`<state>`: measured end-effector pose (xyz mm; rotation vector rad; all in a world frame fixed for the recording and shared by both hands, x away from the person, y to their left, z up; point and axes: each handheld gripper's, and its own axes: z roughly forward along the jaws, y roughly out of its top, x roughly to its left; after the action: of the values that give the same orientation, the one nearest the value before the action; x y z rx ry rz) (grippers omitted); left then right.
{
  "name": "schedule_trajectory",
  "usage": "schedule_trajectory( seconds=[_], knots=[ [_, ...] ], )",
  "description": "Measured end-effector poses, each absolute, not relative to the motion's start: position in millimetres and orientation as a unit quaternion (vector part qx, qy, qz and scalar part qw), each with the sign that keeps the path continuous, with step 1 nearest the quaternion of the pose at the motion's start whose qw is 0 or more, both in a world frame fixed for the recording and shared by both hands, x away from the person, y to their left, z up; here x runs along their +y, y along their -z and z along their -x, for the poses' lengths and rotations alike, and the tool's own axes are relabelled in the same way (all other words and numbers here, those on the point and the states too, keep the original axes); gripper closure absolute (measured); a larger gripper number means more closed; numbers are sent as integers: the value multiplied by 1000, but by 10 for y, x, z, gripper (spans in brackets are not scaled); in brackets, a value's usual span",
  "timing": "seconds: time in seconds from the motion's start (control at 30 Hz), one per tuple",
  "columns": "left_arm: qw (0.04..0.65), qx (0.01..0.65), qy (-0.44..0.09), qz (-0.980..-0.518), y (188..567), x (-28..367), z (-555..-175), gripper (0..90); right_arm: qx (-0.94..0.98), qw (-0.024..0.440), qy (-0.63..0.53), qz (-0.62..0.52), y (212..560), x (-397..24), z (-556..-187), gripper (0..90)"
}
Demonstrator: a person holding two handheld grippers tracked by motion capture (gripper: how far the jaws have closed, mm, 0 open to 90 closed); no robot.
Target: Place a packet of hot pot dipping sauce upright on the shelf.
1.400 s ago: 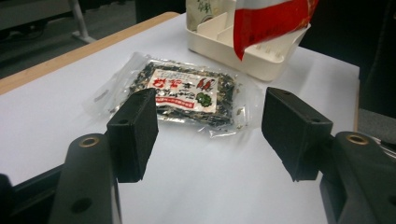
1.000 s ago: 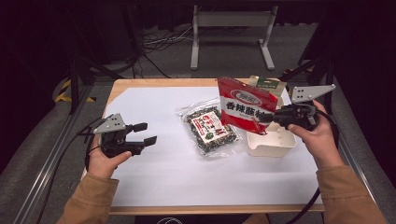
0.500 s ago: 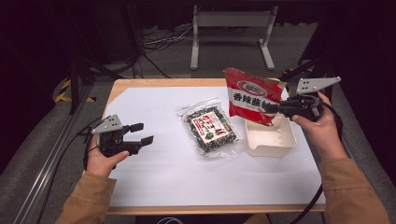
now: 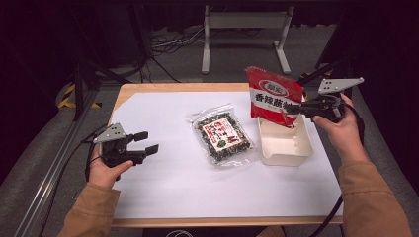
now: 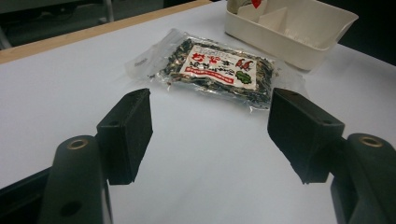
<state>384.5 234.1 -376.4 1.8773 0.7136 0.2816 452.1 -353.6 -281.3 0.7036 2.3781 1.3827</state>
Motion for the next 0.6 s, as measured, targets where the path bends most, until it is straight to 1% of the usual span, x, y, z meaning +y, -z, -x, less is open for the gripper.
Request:
schedule_trajectory(
  seconds=[0.6],
  knots=[
    [527, 312, -110, -783, 3796, 2353, -3832, 316, 836, 168, -444, -277, 2999, -3634, -4731, 896]
  ],
)
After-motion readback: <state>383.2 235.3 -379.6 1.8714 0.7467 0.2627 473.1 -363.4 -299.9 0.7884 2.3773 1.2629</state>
